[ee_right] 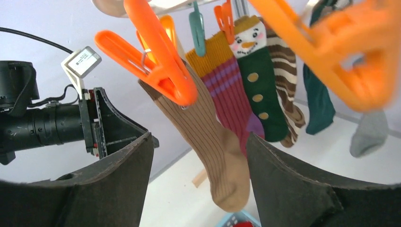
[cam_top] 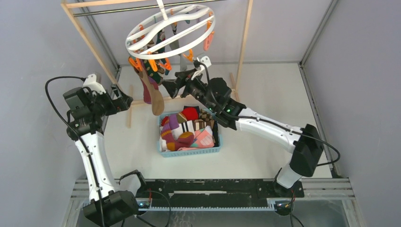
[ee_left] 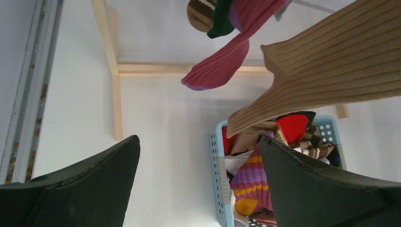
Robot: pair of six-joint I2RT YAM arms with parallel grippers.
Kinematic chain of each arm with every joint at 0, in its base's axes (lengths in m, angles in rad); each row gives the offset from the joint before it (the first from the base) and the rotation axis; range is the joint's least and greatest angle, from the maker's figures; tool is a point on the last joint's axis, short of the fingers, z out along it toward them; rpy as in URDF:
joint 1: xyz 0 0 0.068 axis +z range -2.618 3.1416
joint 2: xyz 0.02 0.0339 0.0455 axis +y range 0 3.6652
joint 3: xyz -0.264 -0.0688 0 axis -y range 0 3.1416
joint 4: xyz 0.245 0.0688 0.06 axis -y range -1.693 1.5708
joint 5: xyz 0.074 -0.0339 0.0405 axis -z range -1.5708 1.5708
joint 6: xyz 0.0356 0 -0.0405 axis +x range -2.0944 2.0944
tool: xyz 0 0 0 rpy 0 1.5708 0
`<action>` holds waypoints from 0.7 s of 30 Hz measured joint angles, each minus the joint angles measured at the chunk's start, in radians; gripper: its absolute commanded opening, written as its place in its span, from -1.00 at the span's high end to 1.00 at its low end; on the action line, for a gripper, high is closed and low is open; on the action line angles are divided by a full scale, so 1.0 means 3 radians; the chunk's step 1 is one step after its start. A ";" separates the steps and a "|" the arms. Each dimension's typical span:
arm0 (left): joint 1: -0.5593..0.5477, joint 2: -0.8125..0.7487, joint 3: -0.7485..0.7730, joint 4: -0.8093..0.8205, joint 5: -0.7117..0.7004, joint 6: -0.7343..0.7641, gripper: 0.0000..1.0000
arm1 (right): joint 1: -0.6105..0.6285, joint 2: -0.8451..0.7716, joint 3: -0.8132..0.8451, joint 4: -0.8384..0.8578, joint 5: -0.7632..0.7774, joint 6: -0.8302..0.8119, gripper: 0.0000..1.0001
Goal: Clip the socks to the hanger
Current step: Open the clamp at the hanger.
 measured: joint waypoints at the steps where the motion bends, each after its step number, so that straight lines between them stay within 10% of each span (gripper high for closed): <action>1: 0.0000 0.0010 0.0019 -0.0001 0.0039 -0.0011 -1.00 | 0.0009 0.0058 0.0051 0.0047 -0.0009 0.0001 -0.53; 21: 0.0046 0.0230 0.0493 -0.0440 0.0638 0.0074 -1.00 | 0.0261 0.0916 0.0809 0.0760 0.0610 -0.0610 -0.12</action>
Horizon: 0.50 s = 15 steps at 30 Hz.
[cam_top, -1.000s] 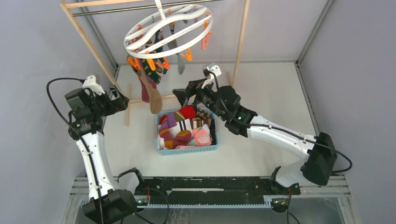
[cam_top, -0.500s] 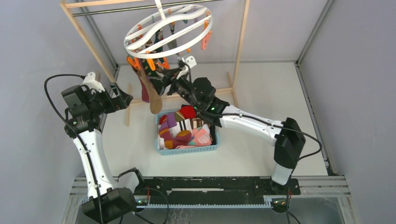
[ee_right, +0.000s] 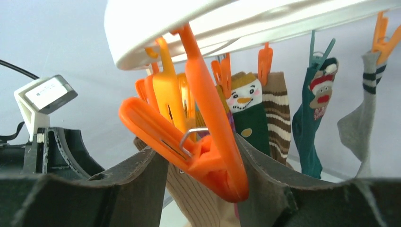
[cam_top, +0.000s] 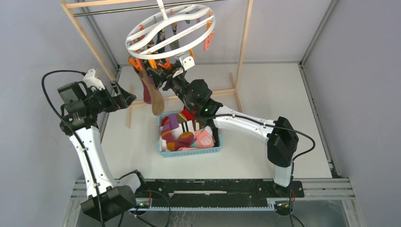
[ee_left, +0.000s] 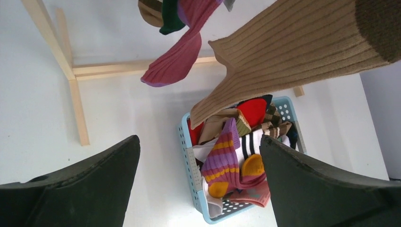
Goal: Clip the socks to the hanger
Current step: Open the clamp at the hanger.
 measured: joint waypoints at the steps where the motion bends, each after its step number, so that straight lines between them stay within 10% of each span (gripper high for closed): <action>1: 0.0001 0.0003 0.0004 -0.0025 0.0018 0.0005 -0.99 | 0.0000 0.0009 0.0019 0.0019 0.0003 -0.0018 -0.08; 15: 0.0046 0.0004 0.0390 -0.0557 0.0287 0.0304 -1.00 | 0.0006 0.0065 0.0137 0.0146 0.0003 -0.0158 0.35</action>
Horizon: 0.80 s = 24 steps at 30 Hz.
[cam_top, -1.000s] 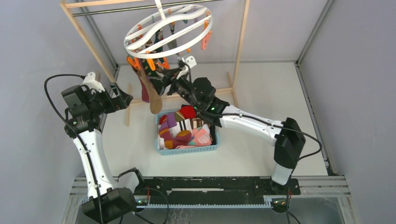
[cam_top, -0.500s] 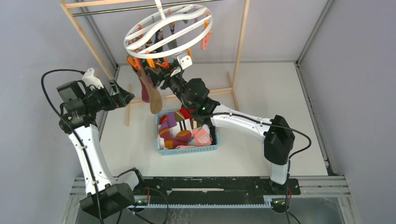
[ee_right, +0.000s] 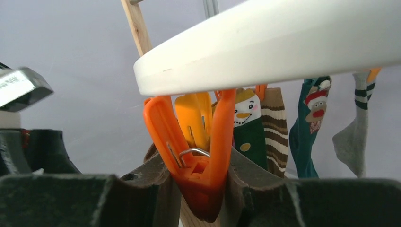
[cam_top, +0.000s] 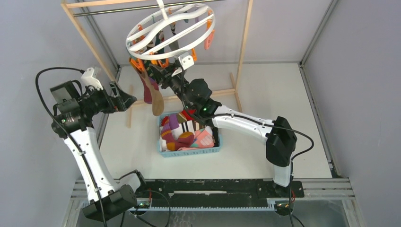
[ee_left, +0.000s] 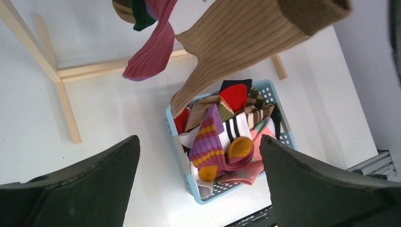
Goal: Clip the socks to the hanger
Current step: Open the clamp at the hanger.
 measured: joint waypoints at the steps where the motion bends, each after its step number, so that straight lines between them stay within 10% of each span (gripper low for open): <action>1: 0.0020 0.0009 0.0069 -0.0092 0.0031 0.0041 -1.00 | 0.0001 0.0004 0.0000 0.0001 -0.0005 -0.0011 0.39; 15: 0.0196 -0.0050 0.0916 -0.0643 0.0816 0.0015 -0.99 | 0.0145 0.0005 -0.0041 0.0128 0.0032 -0.0182 0.71; 24: 0.0161 -0.0446 0.0276 0.1441 0.1212 -0.1723 -0.96 | 0.0197 0.0005 -0.0072 0.0202 0.0042 -0.0170 0.75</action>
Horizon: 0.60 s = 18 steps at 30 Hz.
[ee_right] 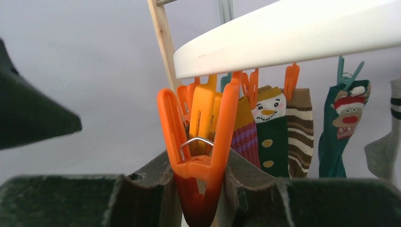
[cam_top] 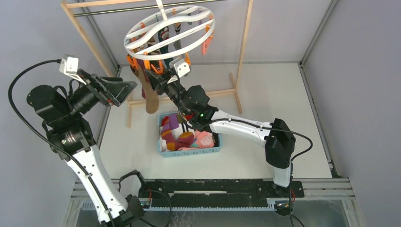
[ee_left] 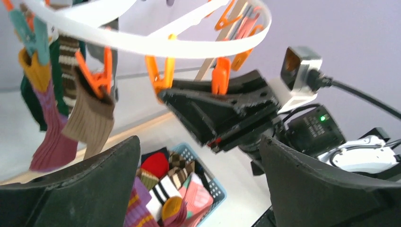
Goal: Clip the socks to the hanger
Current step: Open the clamp at the hanger.
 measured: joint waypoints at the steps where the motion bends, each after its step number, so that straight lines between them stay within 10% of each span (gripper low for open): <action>1: -0.0039 0.0025 -0.0008 0.0160 -0.0003 -0.0113 -0.94 | 0.0003 0.0000 0.0000 0.0000 -0.0001 0.0000 0.76; 18: -0.0804 0.0791 0.0036 0.0607 -0.0556 -0.0280 -0.48 | 0.0015 0.0000 0.0000 -0.0031 -0.0062 0.0111 0.79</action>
